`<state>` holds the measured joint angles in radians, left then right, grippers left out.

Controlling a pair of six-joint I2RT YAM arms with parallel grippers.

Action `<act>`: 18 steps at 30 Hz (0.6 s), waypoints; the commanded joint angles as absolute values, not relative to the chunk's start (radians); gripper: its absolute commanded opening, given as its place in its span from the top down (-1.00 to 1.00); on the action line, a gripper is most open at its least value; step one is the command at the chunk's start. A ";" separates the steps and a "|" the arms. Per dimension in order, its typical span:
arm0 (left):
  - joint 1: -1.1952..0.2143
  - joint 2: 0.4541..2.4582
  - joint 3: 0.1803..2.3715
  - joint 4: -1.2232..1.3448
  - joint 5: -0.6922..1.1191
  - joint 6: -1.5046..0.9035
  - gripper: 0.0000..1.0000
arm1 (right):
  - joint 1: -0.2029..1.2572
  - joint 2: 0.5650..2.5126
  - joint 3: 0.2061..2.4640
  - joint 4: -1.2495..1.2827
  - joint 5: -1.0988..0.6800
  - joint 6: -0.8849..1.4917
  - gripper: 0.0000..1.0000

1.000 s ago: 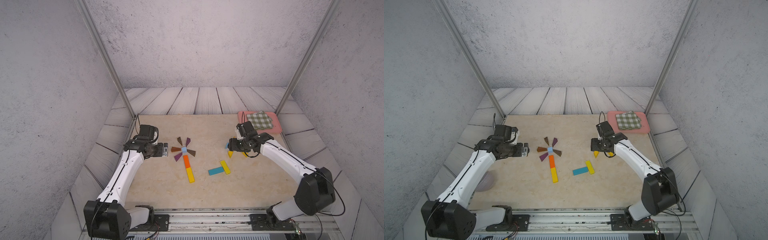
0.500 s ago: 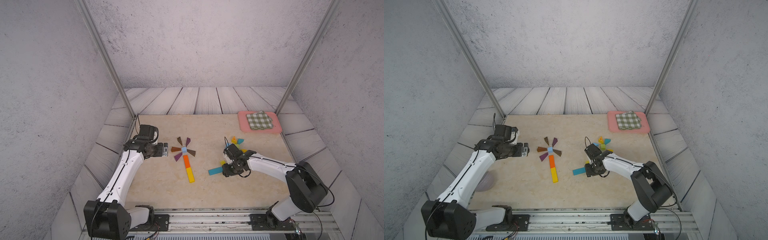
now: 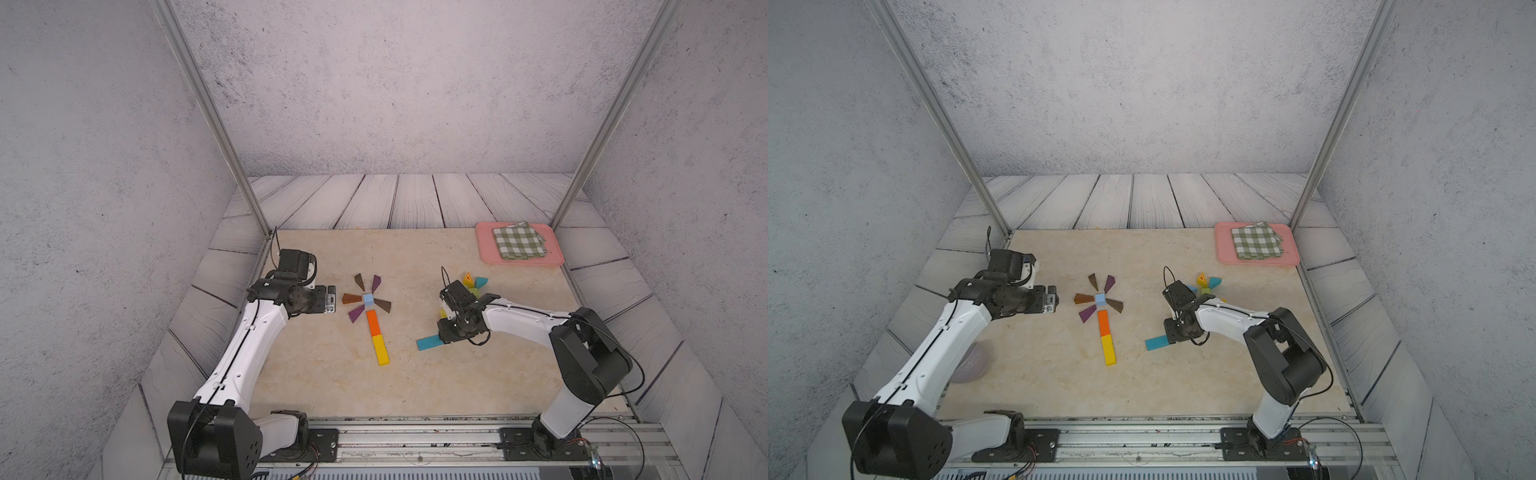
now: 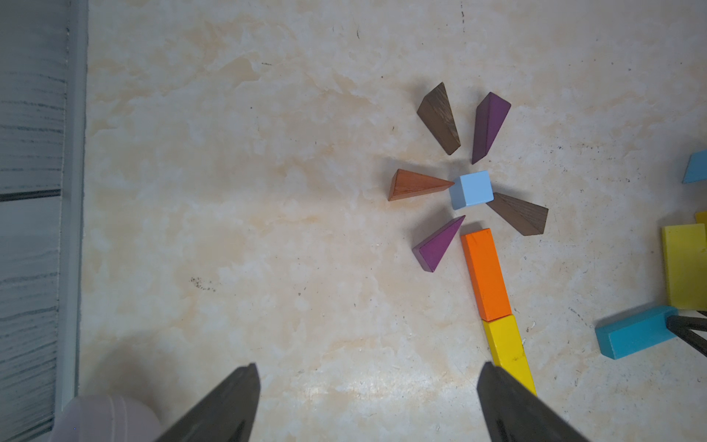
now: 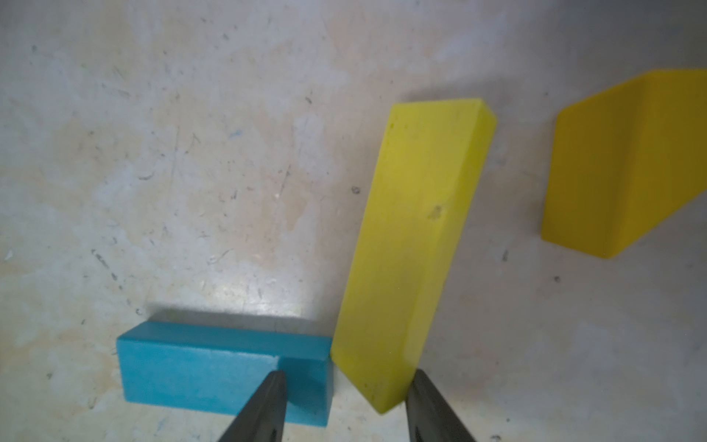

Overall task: Assemble a small pinwheel with building blocks
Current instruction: Pick up the building block from the center of the board.

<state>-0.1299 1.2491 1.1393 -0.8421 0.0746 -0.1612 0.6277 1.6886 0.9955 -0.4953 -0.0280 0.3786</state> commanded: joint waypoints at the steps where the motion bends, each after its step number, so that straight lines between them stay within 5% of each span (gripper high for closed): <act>1: -0.118 1.247 1.126 -0.856 0.068 -0.154 -0.92 | 0.644 1.646 1.072 -0.618 0.037 0.410 -0.11; 10: -0.118 1.249 1.126 -0.857 0.069 -0.153 -0.92 | 0.649 1.801 1.269 -0.761 0.235 0.500 -0.15; 18: -0.115 1.249 1.126 -0.857 0.072 -0.153 -0.92 | 0.649 1.896 1.298 -0.737 0.216 0.521 -0.15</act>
